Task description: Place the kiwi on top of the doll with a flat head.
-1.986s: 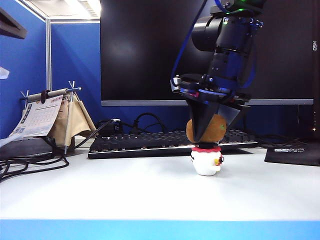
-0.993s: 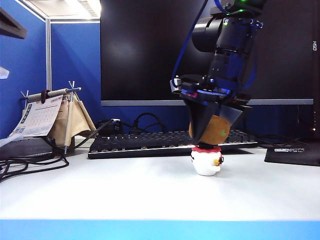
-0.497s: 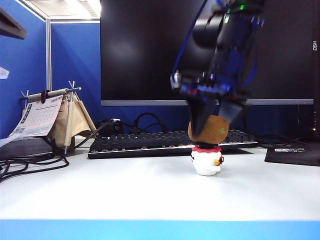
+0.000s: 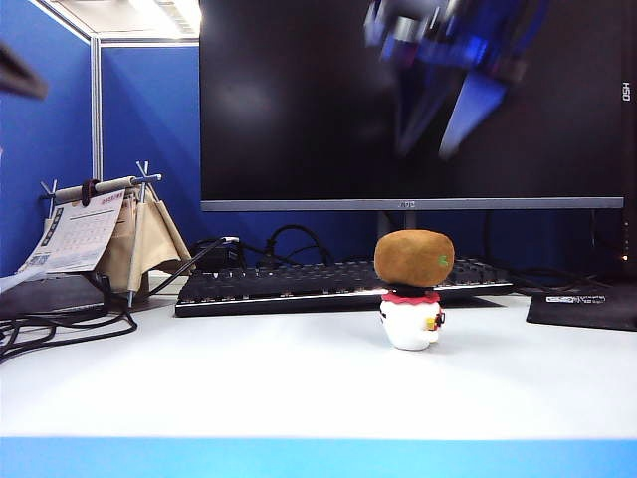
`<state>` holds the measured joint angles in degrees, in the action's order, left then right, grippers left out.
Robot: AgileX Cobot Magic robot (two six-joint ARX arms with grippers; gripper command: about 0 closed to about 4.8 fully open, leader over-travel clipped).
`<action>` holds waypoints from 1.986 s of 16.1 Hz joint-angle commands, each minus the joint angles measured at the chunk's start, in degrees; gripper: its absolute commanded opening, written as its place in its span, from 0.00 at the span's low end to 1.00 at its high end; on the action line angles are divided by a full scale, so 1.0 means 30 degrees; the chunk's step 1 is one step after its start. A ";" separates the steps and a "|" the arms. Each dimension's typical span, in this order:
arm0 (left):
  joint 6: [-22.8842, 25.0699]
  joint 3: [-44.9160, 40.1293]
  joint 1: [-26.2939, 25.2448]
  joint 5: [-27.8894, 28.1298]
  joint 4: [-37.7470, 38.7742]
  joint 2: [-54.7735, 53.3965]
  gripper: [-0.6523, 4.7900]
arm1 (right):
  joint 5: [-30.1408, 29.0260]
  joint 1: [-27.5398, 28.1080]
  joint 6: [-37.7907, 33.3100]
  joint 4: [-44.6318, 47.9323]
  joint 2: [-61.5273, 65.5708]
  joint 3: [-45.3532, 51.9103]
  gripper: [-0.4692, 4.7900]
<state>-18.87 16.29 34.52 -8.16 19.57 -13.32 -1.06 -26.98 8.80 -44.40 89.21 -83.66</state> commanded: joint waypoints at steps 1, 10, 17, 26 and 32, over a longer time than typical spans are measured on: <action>0.0102 0.0036 -0.0007 0.2171 -0.0153 -0.0029 0.25 | -0.0044 0.0197 -0.1923 0.1763 -0.3082 0.1093 0.70; 0.0306 -0.1494 -0.0007 0.7876 -0.1253 -0.0036 0.11 | 0.2710 0.0189 -0.6630 1.0761 -1.7843 1.8819 0.51; 0.0962 -0.3912 -0.0007 0.3279 -0.1654 -0.0066 0.11 | 0.3825 0.0160 -0.7082 1.1242 -2.8210 2.5849 0.09; 0.1282 -0.4401 -0.0007 0.3249 -0.0401 -0.0022 0.11 | 0.3730 0.0168 -0.7001 1.1045 -2.9237 2.7642 0.09; -0.0714 -0.4401 -0.0007 0.3024 -0.0408 -0.0022 0.11 | 0.3315 0.0168 -0.7009 1.1030 -2.9237 2.7642 0.09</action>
<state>-20.43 3.07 34.52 1.26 17.39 -13.32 9.19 -26.41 -12.25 -11.07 1.54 -0.99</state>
